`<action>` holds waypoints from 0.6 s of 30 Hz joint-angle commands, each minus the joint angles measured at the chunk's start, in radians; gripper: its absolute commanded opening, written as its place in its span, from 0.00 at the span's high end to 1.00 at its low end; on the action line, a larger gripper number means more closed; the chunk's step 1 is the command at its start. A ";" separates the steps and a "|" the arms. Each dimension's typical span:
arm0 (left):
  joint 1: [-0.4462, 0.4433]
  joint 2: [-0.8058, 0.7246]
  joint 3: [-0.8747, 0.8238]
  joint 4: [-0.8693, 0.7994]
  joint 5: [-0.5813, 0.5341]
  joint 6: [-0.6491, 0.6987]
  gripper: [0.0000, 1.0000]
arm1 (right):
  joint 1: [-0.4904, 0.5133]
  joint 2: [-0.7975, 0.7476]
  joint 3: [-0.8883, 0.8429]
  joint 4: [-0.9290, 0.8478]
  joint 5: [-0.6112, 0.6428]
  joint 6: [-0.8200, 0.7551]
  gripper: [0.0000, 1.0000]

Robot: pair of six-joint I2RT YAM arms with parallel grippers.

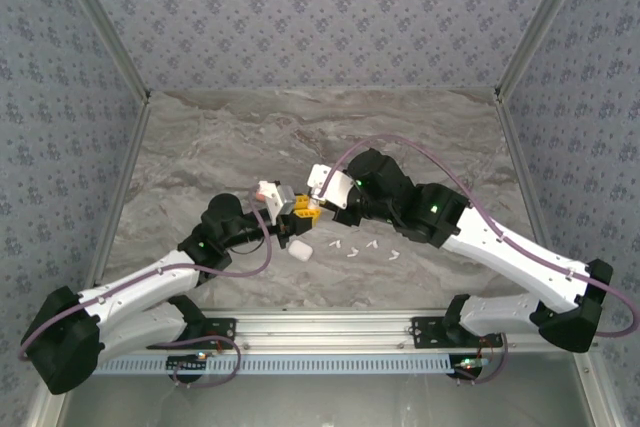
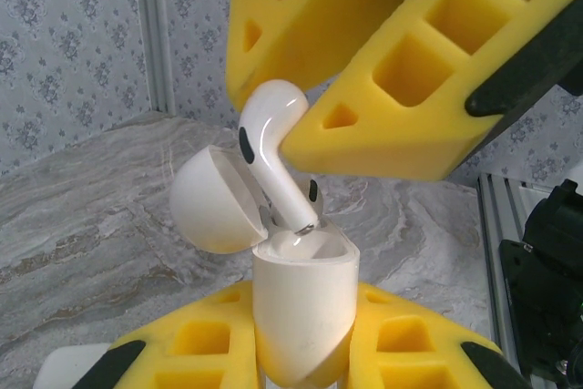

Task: Insert the wireless bluetooth earbuds into the charging case

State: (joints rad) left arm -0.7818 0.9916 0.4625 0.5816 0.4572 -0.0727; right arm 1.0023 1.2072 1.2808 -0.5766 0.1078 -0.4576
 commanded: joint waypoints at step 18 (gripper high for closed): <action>-0.012 0.002 0.054 0.060 0.018 -0.012 1.00 | 0.007 0.020 0.021 -0.054 -0.102 0.022 0.76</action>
State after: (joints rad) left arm -0.7879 0.9916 0.4629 0.5873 0.4603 -0.0727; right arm 1.0019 1.2179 1.2808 -0.5999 0.0399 -0.4530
